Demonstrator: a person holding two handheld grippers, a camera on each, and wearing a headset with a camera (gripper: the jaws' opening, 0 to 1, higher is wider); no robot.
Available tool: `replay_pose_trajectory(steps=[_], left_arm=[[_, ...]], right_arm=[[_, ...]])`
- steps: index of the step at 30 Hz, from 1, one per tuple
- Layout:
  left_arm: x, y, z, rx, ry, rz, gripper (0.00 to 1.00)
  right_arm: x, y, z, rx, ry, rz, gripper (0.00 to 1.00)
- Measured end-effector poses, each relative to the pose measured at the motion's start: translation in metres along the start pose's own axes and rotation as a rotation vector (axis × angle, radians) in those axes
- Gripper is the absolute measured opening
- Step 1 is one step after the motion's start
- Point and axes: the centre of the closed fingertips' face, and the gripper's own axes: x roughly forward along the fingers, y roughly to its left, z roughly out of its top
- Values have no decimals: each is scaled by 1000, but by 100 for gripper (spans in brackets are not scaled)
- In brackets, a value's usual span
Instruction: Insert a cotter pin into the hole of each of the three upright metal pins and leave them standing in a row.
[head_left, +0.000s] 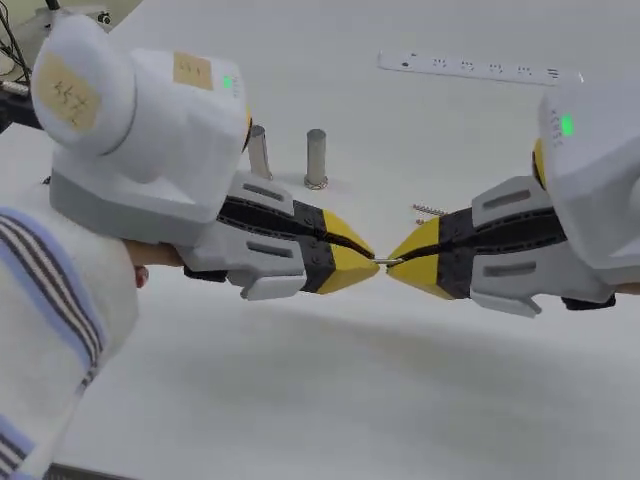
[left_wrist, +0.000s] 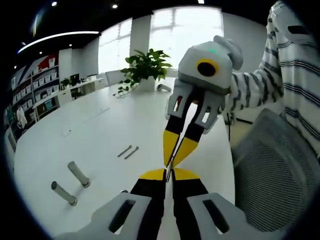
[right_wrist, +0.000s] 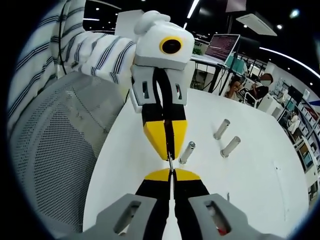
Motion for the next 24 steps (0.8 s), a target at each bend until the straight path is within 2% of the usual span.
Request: replay_pose_trajectory(steps=[5, 9, 13, 16, 19, 24], left_arm=[[-4, 7, -5, 6, 14, 21, 3], [-12, 26, -8, 6, 20, 99, 14], [-20, 42, -10, -5, 10, 159, 16], [-22, 48, -13, -14, 13, 174, 16], [-21, 53, -20, -9, 40, 185, 18], [-16, 54, -29, 1, 77, 184, 18]], right_arm=[[2, 0, -3, 24, 1, -1, 0], [5, -7, -8, 50, 16, -20, 0], [10, -14, -13, 78, 30, -36, 0], [14, -18, -13, 93, 28, -41, 0], [18, -21, -14, 99, 31, -44, 0], [22, -26, -15, 114, 24, -53, 0]])
